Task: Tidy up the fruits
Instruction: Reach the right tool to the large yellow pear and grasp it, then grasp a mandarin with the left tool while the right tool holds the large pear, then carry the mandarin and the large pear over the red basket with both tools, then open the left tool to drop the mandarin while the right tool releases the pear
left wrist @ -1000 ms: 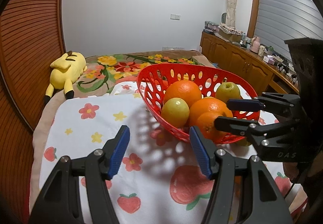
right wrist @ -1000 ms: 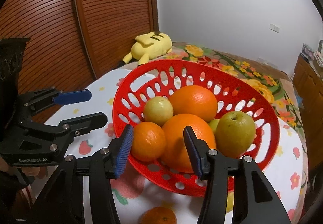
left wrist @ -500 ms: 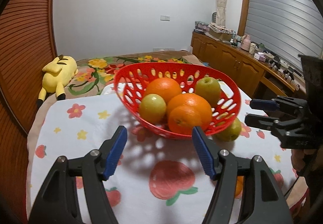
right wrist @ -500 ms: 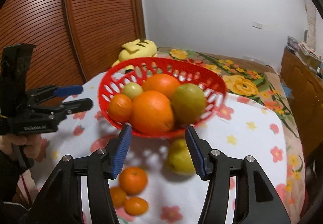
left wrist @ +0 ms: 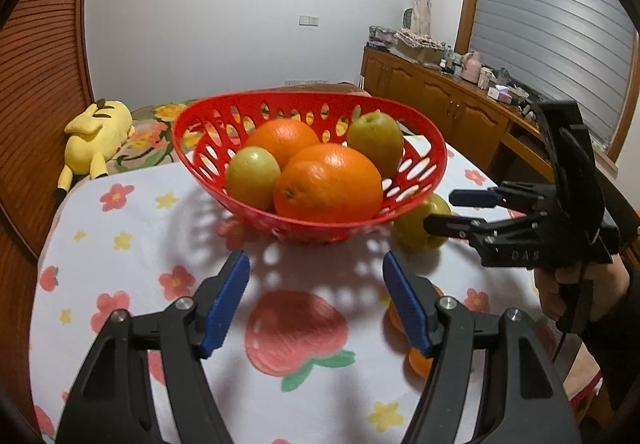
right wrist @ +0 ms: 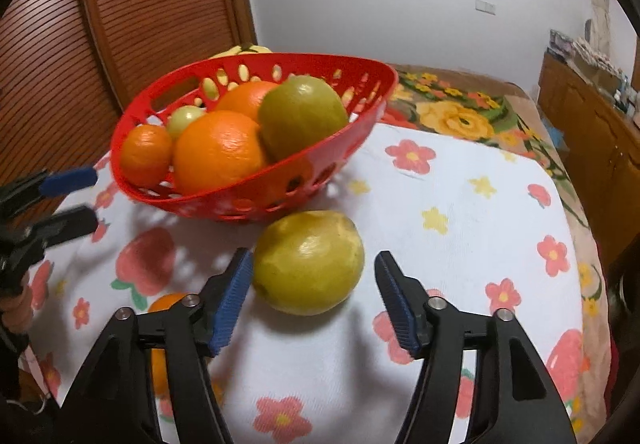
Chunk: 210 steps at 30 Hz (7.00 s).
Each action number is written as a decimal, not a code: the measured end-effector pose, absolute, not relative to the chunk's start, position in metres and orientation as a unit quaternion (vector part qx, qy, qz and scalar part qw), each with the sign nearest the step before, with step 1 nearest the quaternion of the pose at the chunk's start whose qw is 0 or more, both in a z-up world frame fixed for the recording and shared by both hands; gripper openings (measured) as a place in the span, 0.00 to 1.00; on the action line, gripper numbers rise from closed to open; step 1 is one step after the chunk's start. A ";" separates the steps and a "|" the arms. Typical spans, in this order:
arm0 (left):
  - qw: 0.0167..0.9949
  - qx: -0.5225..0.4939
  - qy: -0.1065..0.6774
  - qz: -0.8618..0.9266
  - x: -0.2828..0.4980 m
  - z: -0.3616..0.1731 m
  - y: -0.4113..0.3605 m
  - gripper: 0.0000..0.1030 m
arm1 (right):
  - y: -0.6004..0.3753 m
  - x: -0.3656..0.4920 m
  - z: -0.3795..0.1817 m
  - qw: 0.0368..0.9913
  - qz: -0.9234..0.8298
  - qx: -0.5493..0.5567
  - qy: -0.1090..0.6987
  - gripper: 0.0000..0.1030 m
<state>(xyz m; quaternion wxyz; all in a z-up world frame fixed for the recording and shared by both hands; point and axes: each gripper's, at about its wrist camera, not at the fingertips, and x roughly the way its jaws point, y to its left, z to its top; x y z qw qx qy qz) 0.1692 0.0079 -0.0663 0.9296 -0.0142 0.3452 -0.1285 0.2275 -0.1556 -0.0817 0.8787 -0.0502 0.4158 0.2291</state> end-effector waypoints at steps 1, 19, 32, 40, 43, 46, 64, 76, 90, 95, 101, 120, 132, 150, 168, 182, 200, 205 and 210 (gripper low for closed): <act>0.929 -0.015 0.347 -0.130 0.169 -0.068 0.007 0.67 | -0.156 0.229 -0.082 0.878 0.232 -0.047 0.417 0.68; 0.923 -0.019 0.362 -0.132 0.170 -0.082 0.001 0.67 | -0.138 0.251 -0.104 0.855 0.250 -0.022 0.454 0.73; 0.916 -0.035 0.368 -0.158 0.167 -0.083 -0.020 0.67 | -0.171 0.203 -0.094 0.872 0.234 -0.014 0.429 0.72; 0.903 -0.035 0.388 -0.179 0.171 -0.093 -0.040 0.67 | -0.188 0.165 -0.090 0.889 0.212 -0.011 0.407 0.72; 0.901 -0.027 0.393 -0.181 0.172 -0.096 -0.046 0.67 | -0.195 0.156 -0.093 0.889 0.206 -0.008 0.408 0.72; 0.898 -0.026 0.398 -0.186 0.173 -0.099 -0.050 0.67 | -0.202 0.147 -0.097 0.890 0.199 -0.007 0.410 0.72; 0.886 -0.022 0.418 -0.200 0.176 -0.111 -0.065 0.55 | -0.196 0.132 -0.100 0.900 0.184 -0.030 0.393 0.72; 0.886 -0.024 0.415 -0.206 0.178 -0.114 -0.063 0.43 | -0.199 0.134 -0.101 0.899 0.187 -0.020 0.396 0.72; 0.911 -0.038 0.365 -0.190 0.160 -0.076 -0.039 0.42 | -0.201 0.135 -0.102 0.898 0.189 -0.012 0.397 0.72; 0.918 -0.048 0.345 -0.187 0.156 -0.058 -0.028 0.43 | -0.201 0.135 -0.102 0.897 0.190 -0.011 0.399 0.72; 0.926 -0.053 0.326 -0.185 0.152 -0.041 -0.019 0.43 | -0.201 0.135 -0.102 0.897 0.189 -0.010 0.399 0.72; 0.940 -0.042 0.298 -0.161 0.164 -0.012 -0.003 0.43 | -0.193 0.143 -0.058 0.904 0.215 -0.023 0.368 0.72; 0.943 -0.041 0.296 -0.148 0.185 -0.005 0.008 0.43 | -0.177 0.177 -0.005 0.912 0.240 -0.034 0.331 0.72; 0.940 -0.048 0.311 -0.130 0.259 -0.012 0.033 0.43 | -0.127 0.273 0.015 0.898 0.278 -0.067 0.333 0.72; 0.934 -0.046 0.326 -0.140 0.299 -0.022 0.039 0.43 | -0.090 0.353 -0.016 0.871 0.296 -0.091 0.381 0.72; 0.932 -0.048 0.332 -0.134 0.315 -0.030 0.049 0.43 | -0.083 0.362 -0.030 0.861 0.296 -0.108 0.401 0.72; 0.931 -0.049 0.342 -0.120 0.326 -0.035 0.053 0.43 | -0.087 0.351 -0.011 0.880 0.288 -0.099 0.365 0.75; 0.931 -0.047 0.342 -0.117 0.328 -0.034 0.054 0.43 | -0.087 0.339 -0.001 0.883 0.293 -0.102 0.353 0.75; 0.935 -0.048 0.334 -0.112 0.326 -0.027 0.054 0.54 | -0.091 0.323 0.003 0.884 0.294 -0.103 0.348 0.75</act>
